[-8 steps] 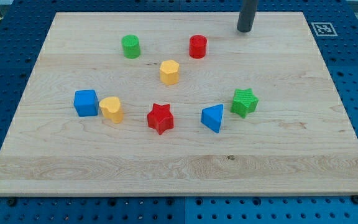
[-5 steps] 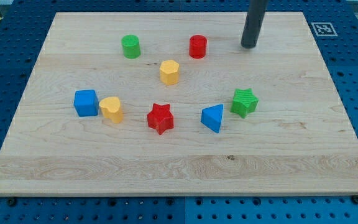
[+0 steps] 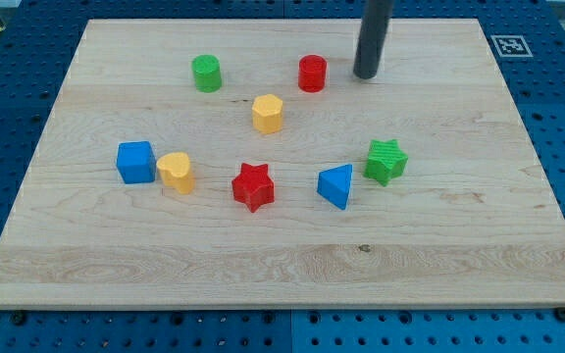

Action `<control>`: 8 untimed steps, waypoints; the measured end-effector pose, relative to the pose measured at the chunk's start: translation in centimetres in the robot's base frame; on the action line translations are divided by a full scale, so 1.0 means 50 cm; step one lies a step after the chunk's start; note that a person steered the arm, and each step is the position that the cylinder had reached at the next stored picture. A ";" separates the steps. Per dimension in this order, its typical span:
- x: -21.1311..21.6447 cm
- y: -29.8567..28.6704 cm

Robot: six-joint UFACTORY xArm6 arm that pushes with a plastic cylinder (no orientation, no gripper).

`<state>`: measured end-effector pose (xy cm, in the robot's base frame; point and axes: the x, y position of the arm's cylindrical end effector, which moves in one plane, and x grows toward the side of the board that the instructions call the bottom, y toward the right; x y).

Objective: Push the red circle closer to yellow hexagon

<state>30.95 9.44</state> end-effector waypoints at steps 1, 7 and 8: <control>0.000 -0.045; 0.043 -0.125; 0.068 -0.125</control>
